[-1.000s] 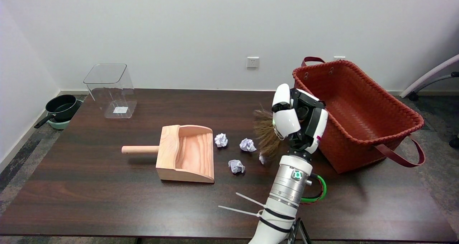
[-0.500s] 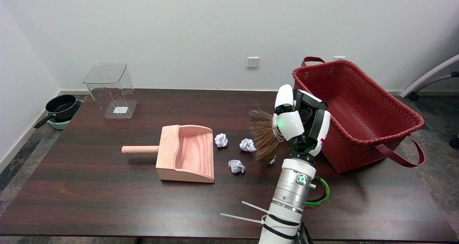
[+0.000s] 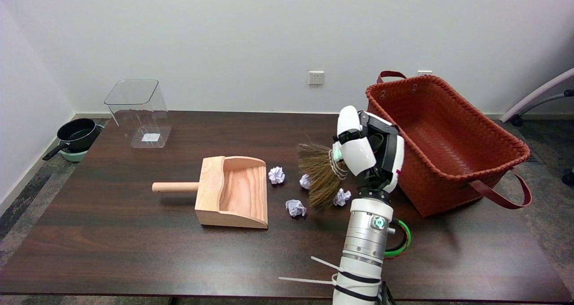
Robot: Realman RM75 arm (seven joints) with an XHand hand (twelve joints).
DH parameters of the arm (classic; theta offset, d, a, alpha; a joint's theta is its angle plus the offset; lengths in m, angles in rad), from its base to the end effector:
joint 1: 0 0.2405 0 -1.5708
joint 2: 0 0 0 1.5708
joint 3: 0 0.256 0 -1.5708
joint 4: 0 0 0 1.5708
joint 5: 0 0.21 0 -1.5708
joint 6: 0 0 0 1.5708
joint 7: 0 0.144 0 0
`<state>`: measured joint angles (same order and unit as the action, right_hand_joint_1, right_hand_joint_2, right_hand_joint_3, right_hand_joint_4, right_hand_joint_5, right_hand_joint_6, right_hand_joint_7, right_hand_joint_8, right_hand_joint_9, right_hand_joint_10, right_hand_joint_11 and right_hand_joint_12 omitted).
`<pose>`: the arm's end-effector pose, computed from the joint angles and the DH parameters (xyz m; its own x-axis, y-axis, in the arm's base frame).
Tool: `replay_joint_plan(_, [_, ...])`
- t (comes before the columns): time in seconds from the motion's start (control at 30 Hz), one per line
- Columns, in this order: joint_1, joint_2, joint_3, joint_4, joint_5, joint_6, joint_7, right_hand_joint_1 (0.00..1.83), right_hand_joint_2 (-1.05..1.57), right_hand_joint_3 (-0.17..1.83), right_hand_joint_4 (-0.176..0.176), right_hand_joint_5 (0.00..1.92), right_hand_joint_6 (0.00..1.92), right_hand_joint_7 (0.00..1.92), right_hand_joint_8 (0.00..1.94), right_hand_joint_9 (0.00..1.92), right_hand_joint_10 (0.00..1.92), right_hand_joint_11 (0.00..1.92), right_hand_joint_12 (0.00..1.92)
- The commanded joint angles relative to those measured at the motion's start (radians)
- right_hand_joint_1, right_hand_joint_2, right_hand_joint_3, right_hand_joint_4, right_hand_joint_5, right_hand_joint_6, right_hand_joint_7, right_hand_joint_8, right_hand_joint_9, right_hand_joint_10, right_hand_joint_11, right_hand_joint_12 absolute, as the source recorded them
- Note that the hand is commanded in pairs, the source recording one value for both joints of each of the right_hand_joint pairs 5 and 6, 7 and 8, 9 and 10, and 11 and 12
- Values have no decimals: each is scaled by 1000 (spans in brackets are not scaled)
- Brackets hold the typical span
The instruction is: Sweep the paper ball into the dustpan.
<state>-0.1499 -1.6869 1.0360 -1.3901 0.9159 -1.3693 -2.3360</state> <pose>-0.2477 -0.2381 0.1845 -0.3943 0.4336 0.8103 -0.8348 -0.5376 -0.1186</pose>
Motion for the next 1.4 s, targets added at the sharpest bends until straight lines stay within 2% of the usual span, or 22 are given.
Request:
replay_joint_plan(0.03, [-165, 134, 0, -228, 32, 197, 2, 1012, 1571, 1513, 0, 1920, 1920, 1920, 1920, 1920, 1920, 1920, 1920])
replay_joint_plan(0.17, [-217, 159, 24, -268, 48, 198, 2, 1018, 1571, 1486, 0, 1920, 1920, 1920, 1920, 1920, 1920, 1920, 1920])
replay_joint_plan(0.5, [-364, 158, 218, -362, 65, 259, 2, 1017, 1571, 1479, 0, 1920, 1920, 1920, 1920, 1920, 1920, 1920, 1920])
replay_joint_plan(0.67, [-400, 163, 235, -411, 92, 288, 2, 1009, 1571, 1494, 0, 1920, 1920, 1920, 1920, 1920, 1920, 1920, 1920])
replay_joint_plan(0.83, [-394, 157, 242, -451, 122, 290, 3, 1002, 1571, 1485, 0, 1920, 1920, 1920, 1920, 1920, 1920, 1920, 1920])
replay_joint_plan(1.13, [-360, 196, 352, -473, 136, 328, 2, 1004, 1571, 1432, 0, 1920, 1920, 1920, 1920, 1920, 1920, 1920, 1920])
replay_joint_plan(1.4, [-292, 270, 354, -339, 260, 334, 2, 1007, 1571, 1413, 0, 1920, 1920, 1920, 1920, 1920, 1920, 1920, 1920])
